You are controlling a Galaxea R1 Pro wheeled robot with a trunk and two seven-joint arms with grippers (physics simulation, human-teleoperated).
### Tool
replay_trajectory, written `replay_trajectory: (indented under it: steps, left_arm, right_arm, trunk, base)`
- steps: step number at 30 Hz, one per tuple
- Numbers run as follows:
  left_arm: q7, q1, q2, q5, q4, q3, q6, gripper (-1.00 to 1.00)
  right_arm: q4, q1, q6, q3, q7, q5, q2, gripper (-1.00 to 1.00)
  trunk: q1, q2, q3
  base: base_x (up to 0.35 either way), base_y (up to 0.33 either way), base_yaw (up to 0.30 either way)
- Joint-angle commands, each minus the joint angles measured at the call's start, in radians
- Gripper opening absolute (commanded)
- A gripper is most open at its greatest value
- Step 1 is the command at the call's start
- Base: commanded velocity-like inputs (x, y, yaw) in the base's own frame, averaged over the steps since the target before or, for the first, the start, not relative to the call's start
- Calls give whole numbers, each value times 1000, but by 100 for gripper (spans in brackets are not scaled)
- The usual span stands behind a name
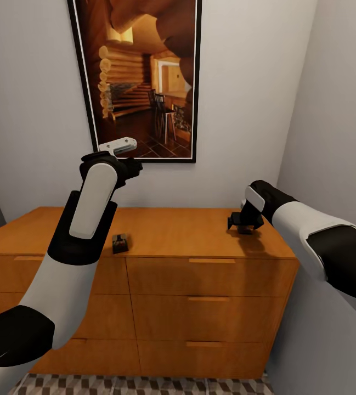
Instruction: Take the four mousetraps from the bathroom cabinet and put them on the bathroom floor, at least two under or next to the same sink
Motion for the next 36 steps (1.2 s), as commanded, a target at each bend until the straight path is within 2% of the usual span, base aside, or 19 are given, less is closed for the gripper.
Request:
replay_trajectory:
  steps: [1,10,21,22,36]
  left_arm:
    - [10,-1,0,8,-1,0,9,100]
    - [10,-1,0,8,-1,0,9,100]
    - [10,-1,0,8,-1,1,9,100]
    - [10,-1,0,8,-1,1,9,100]
    - [21,-1,-1,8,-1,1,14,100]
  right_arm:
    - [-1,0,4,9,-8,-4,-1,100]
    - [0,0,4,9,-8,-4,-1,100]
    - [0,0,4,9,-8,-4,-1,100]
    - [0,0,4,9,-8,-4,-1,-100]
    - [0,0,4,10,-8,-4,0,-100]
  trunk:
    - [0,0,-1]
    - [31,-56,-26]
    - [31,-56,-26]
    - [31,-56,-26]
    - [31,-56,-26]
  base:
    - [0,0,0]
    - [0,0,0]
    - [0,0,0]
    - [0,0,0]
    - [0,0,0]
